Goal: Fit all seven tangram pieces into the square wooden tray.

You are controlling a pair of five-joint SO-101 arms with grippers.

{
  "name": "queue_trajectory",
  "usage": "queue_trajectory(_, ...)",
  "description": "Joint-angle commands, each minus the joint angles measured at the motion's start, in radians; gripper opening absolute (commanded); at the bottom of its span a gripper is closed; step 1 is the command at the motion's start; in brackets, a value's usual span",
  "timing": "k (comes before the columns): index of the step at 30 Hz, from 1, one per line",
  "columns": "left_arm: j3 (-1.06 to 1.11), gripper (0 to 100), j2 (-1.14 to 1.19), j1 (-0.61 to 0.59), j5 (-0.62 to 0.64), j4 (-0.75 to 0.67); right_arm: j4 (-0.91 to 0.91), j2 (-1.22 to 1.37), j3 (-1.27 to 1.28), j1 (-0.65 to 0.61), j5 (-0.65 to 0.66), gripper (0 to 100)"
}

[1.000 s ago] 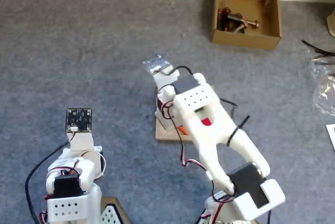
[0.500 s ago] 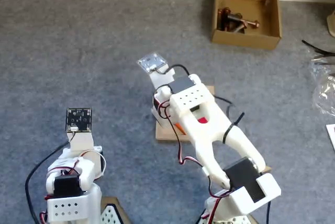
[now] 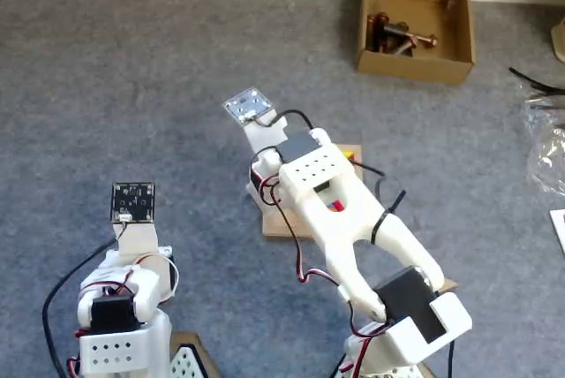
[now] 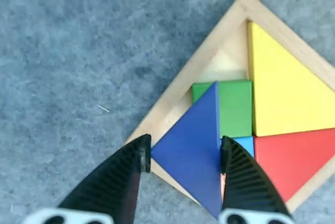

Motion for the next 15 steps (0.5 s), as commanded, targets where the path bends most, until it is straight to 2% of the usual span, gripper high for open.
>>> queue_trajectory(1, 0.021, 0, 0.007, -0.008, 0.002, 0.008, -0.058, -0.010, 0.018, -0.010, -0.006, 14.9)
queue_trajectory(15, 0.021, 0, 0.007, -0.008, 0.002, 0.008, -0.082, -0.010, 0.085, -0.013, -0.011, 14.9)
